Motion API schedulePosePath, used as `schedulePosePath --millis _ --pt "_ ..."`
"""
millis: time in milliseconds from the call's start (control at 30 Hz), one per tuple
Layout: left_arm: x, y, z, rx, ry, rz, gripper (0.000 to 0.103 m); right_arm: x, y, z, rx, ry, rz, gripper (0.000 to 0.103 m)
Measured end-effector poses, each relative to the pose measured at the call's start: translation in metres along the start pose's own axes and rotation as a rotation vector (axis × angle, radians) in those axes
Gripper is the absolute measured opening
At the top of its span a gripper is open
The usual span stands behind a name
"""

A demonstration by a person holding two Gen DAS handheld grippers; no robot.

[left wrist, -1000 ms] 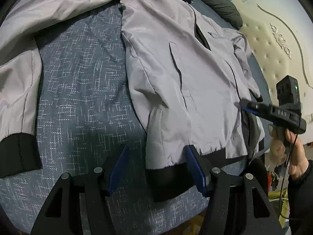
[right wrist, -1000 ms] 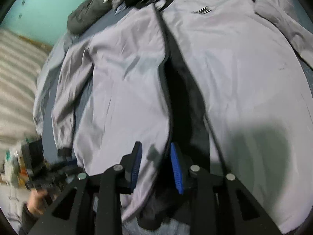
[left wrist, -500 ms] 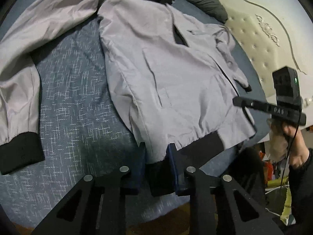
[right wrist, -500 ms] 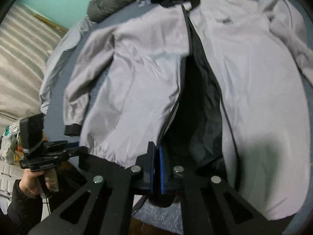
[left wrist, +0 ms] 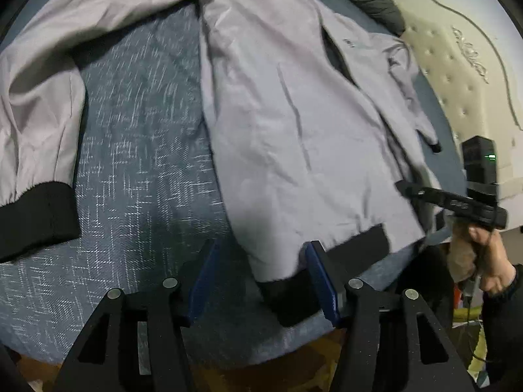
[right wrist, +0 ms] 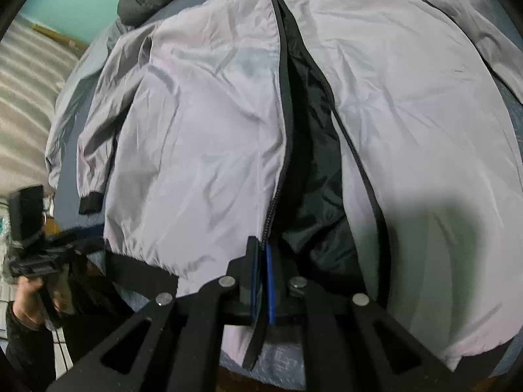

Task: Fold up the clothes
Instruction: 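Grasp the black waistband with both grippers and tug it to straighten the jacket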

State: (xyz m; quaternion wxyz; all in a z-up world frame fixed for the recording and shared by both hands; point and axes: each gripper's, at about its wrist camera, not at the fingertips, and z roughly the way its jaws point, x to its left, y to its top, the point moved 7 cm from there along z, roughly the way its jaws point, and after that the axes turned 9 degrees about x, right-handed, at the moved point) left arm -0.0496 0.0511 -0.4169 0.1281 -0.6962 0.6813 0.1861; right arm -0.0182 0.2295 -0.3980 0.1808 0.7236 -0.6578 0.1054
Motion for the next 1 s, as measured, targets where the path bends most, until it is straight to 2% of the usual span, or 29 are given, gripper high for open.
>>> schedulePosePath --millis 133,300,333,367,400,500,667,700,800,833,867,900,1000 --pt "-0.005 -0.002 0.003 -0.013 -0.033 0.004 0.059 -0.005 -0.004 0.012 0.007 0.004 0.018 0.004" --pt "-0.014 0.002 0.007 -0.009 -0.027 0.028 0.057 0.001 -0.006 0.018 0.009 0.020 0.008 0.004" --pt "-0.014 0.003 0.008 -0.005 -0.027 0.029 0.052 0.004 -0.006 0.019 0.009 0.023 0.000 0.004" --pt "-0.013 0.004 0.009 -0.001 -0.025 0.034 0.032 0.005 -0.007 0.020 0.011 0.022 -0.008 0.004" --pt "-0.014 0.005 0.010 0.001 -0.021 0.039 0.021 0.007 -0.007 0.021 0.013 0.021 -0.013 0.004" --pt "-0.016 0.008 0.005 -0.012 -0.024 0.049 0.013 0.006 -0.008 0.021 0.017 0.027 -0.011 0.006" --pt "-0.001 0.002 -0.024 -0.055 -0.033 0.027 0.012 0.004 -0.012 0.020 0.034 0.009 -0.018 0.009" --pt "0.004 0.001 -0.028 -0.058 -0.031 0.022 0.012 0.002 -0.014 0.016 0.040 0.009 -0.016 0.014" --pt "0.013 -0.003 -0.034 -0.050 -0.010 0.023 0.012 -0.009 -0.017 -0.011 0.007 -0.020 -0.012 0.016" --pt "0.016 -0.005 -0.032 -0.042 -0.007 0.022 0.012 -0.016 -0.018 -0.024 -0.017 -0.039 -0.021 0.019" --pt "0.018 -0.005 -0.030 -0.034 -0.005 0.020 0.012 -0.024 -0.019 -0.037 -0.041 -0.063 -0.025 0.030" --pt "0.019 -0.005 -0.026 -0.026 -0.003 0.017 0.012 -0.036 -0.020 -0.048 -0.058 -0.091 -0.011 0.036" --pt "0.018 -0.002 -0.019 -0.013 0.005 0.013 0.012 -0.070 -0.028 -0.065 -0.067 -0.141 0.057 0.037"
